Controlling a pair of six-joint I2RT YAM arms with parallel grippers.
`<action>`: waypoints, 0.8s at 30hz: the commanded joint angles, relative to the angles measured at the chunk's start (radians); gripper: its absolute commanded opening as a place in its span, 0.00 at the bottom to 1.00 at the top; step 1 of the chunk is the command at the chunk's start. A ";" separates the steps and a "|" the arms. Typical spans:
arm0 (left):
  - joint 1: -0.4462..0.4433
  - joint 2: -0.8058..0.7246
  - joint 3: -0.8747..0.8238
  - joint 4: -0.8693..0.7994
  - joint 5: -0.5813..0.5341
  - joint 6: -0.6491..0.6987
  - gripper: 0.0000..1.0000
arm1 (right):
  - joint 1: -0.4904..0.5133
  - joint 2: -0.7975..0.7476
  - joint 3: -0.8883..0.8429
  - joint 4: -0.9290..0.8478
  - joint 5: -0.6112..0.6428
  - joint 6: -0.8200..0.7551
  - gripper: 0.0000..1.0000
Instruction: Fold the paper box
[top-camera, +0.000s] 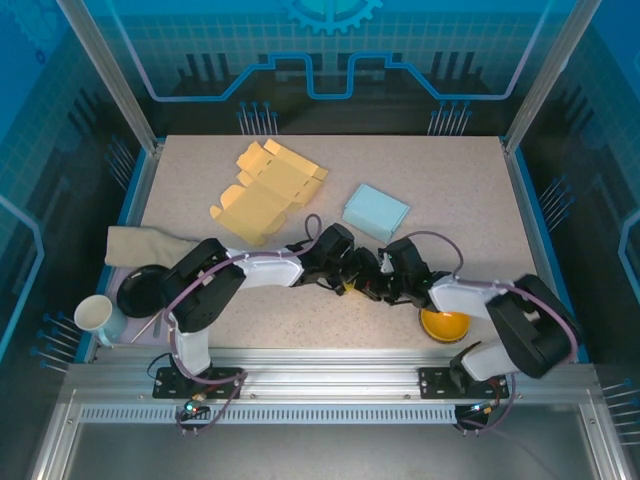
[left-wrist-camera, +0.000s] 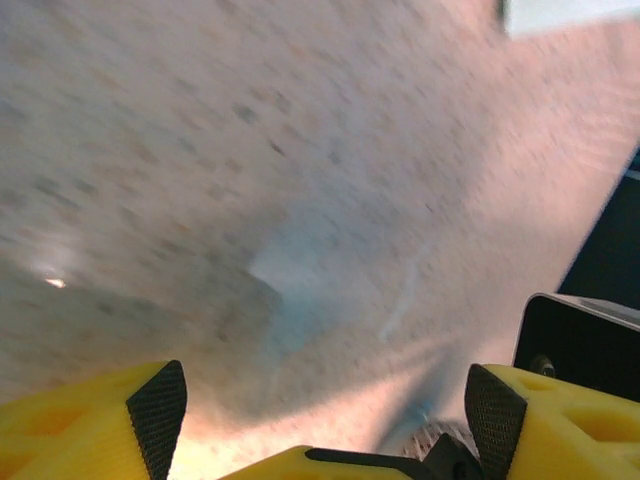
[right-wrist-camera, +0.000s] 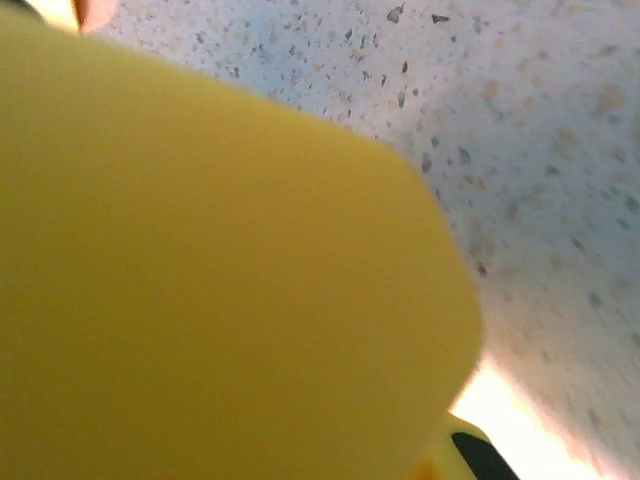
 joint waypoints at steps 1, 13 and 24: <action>-0.022 -0.018 0.013 -0.168 0.052 0.144 0.78 | -0.025 -0.183 0.027 -0.054 0.007 -0.162 0.06; 0.247 -0.099 0.297 -0.446 -0.037 0.515 0.80 | -0.316 -0.402 0.141 -0.622 0.071 -0.524 0.08; 0.342 0.368 0.862 -0.539 0.016 0.876 0.81 | -0.448 0.073 0.392 -0.381 0.230 -0.489 0.13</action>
